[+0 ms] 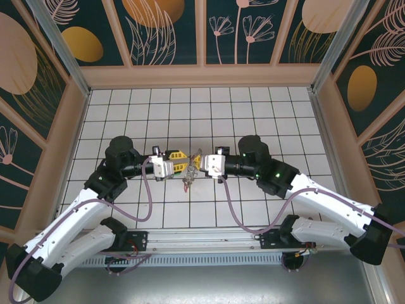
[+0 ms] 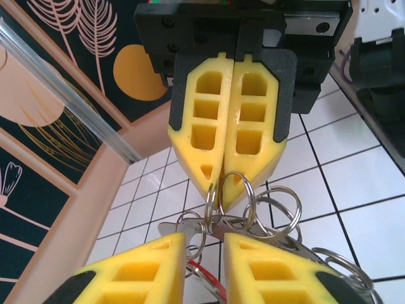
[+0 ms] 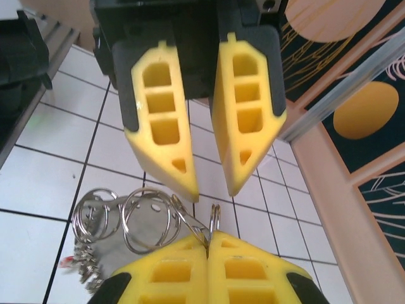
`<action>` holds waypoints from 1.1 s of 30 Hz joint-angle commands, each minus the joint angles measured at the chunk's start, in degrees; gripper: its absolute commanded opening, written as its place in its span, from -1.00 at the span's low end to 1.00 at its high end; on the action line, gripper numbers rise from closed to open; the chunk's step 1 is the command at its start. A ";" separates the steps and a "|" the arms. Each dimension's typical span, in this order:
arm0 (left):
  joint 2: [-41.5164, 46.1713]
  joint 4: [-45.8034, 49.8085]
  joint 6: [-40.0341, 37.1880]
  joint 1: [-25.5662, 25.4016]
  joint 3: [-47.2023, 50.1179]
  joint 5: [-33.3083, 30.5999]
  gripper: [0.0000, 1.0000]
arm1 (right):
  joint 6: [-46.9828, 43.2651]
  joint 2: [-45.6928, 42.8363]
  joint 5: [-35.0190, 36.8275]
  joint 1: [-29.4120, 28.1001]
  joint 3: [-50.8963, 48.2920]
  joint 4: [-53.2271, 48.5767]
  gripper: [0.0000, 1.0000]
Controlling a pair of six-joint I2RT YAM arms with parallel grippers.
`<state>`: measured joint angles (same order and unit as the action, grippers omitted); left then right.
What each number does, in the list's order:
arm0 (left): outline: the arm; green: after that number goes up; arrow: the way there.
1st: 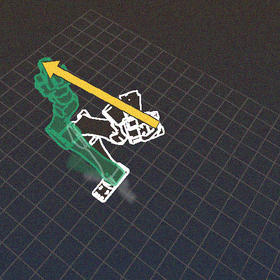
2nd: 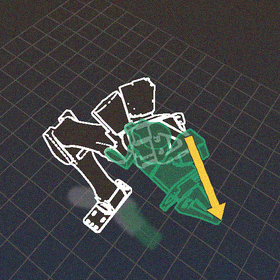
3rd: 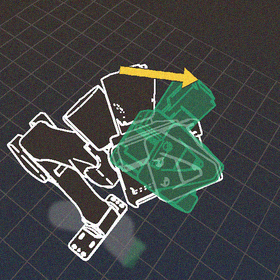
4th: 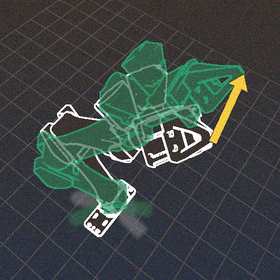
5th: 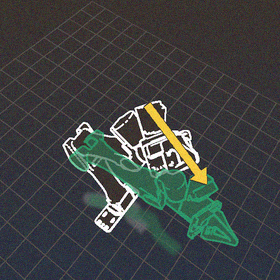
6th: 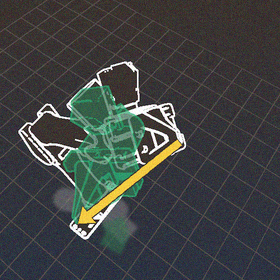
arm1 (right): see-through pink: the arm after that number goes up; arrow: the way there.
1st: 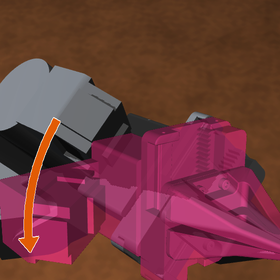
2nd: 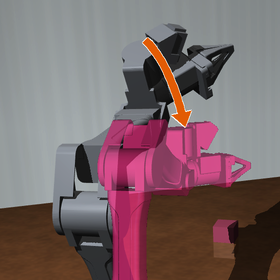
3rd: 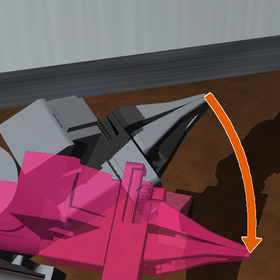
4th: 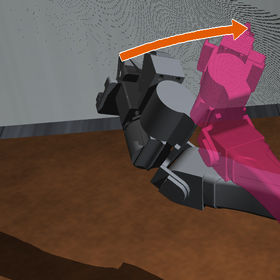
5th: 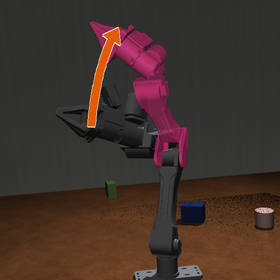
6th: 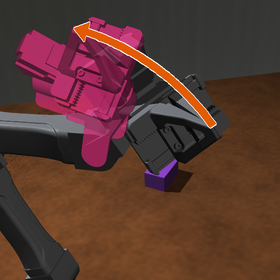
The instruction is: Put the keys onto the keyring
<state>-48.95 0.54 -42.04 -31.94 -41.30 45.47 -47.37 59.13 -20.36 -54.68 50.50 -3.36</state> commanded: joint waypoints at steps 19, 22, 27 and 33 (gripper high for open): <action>-4.19 8.68 -3.72 -0.31 -4.58 1.51 -0.50 | -0.69 1.91 6.80 -3.16 3.18 0.65 -1.00; -3.59 8.61 -2.95 -0.31 -4.45 0.83 -0.46 | -0.28 1.88 6.83 -3.25 3.29 0.51 -1.00; -4.73 8.84 -1.02 -0.28 -4.95 2.58 -0.46 | 0.13 1.99 6.86 -3.25 2.88 2.01 -1.00; -3.91 11.57 -4.51 -0.29 -4.85 1.62 -0.34 | -0.82 1.61 8.09 -3.08 1.97 1.95 -1.00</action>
<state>-53.49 8.40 -44.71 -31.88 -45.65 45.34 -48.77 61.45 -14.37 -57.65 51.48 -6.55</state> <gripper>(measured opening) 0.325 0.051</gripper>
